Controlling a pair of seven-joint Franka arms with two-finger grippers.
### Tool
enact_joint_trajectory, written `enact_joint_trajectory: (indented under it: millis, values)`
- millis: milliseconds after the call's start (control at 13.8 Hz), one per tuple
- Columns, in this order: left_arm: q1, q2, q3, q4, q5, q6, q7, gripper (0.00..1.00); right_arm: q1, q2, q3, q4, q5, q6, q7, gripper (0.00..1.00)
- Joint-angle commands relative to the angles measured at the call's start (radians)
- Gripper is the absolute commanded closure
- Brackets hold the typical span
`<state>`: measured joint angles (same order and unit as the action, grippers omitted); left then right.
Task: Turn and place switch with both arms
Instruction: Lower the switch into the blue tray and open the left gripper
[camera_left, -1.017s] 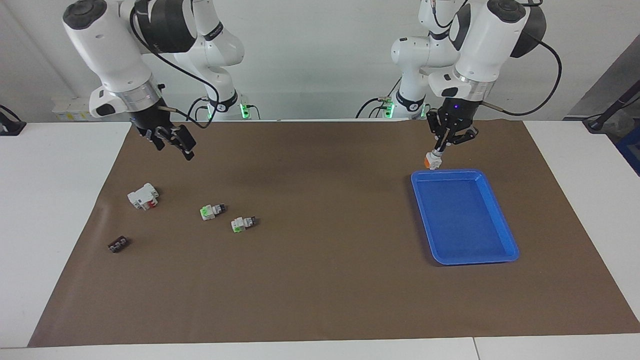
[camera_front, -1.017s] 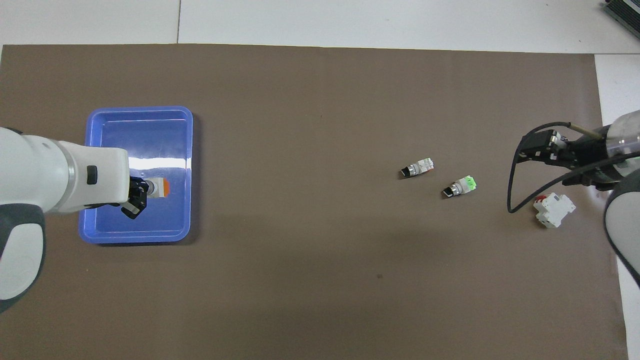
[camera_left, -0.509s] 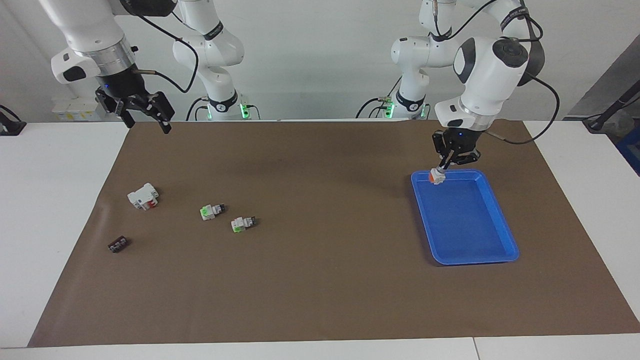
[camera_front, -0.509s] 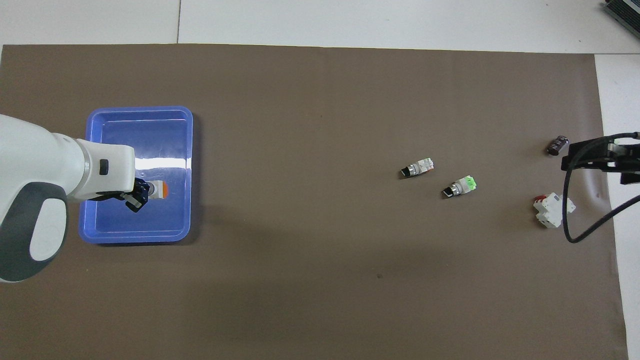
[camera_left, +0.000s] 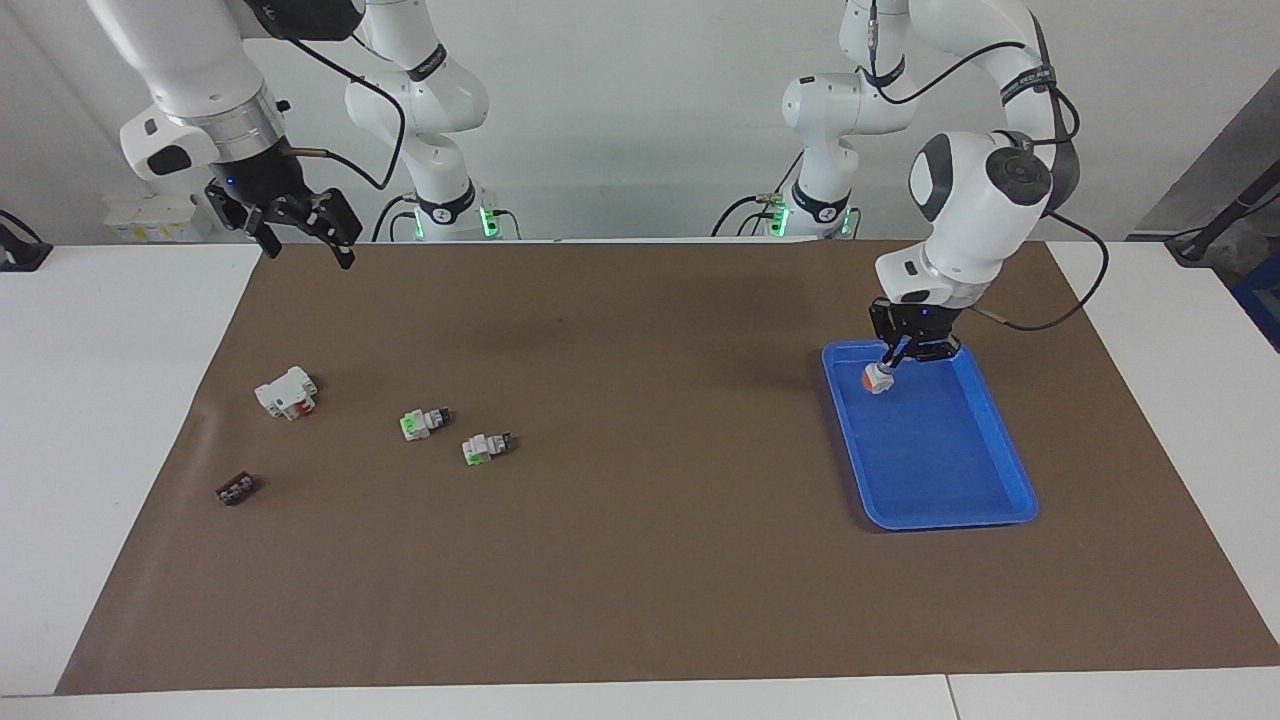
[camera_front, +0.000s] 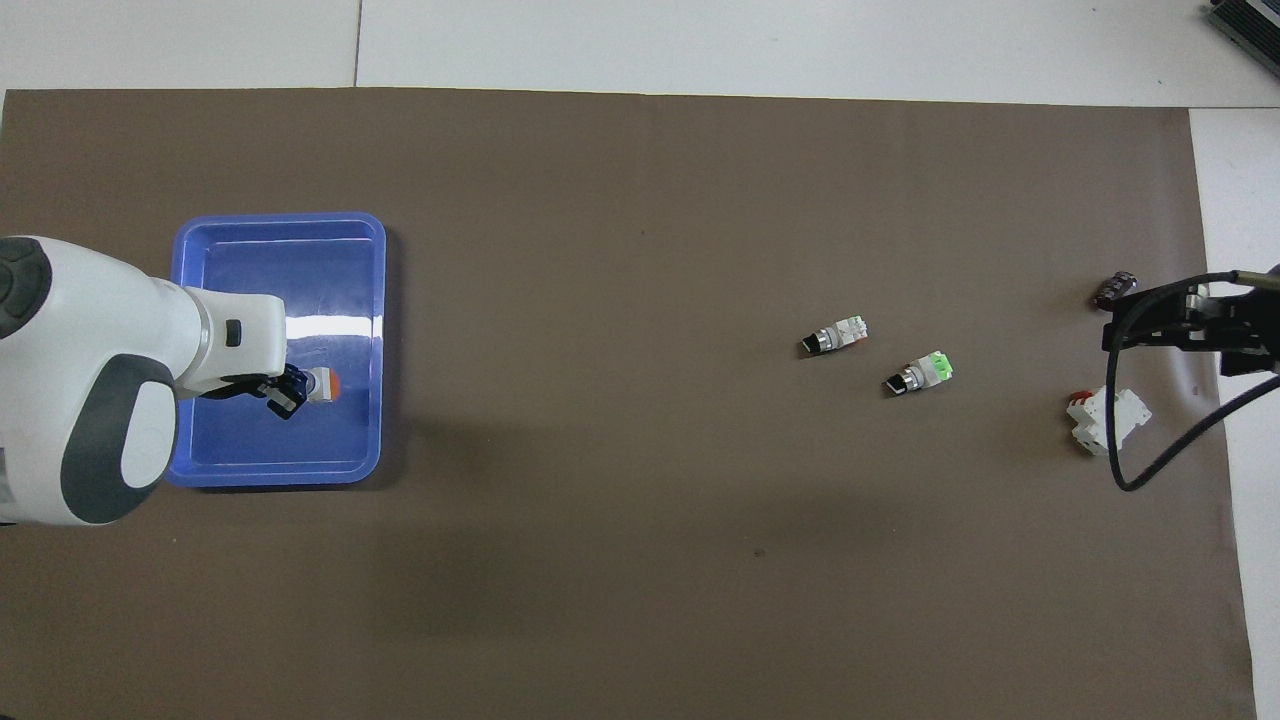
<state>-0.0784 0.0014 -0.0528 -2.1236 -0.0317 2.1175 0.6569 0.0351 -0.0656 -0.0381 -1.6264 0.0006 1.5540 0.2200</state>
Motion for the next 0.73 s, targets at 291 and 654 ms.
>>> enact_joint_trajectory:
  millis: [291, 654]
  values:
    - [0.051, -0.018, -0.004, -0.081, 0.016, 0.069, 0.049, 0.47, 0.000, -0.005, 0.003, -0.015, -0.011, 0.001, 0.016, 0.00]
    - [0.052, -0.060, 0.004, -0.058, 0.015, 0.029, -0.046, 0.00, -0.001, -0.007, 0.001, -0.015, -0.010, 0.000, 0.025, 0.00]
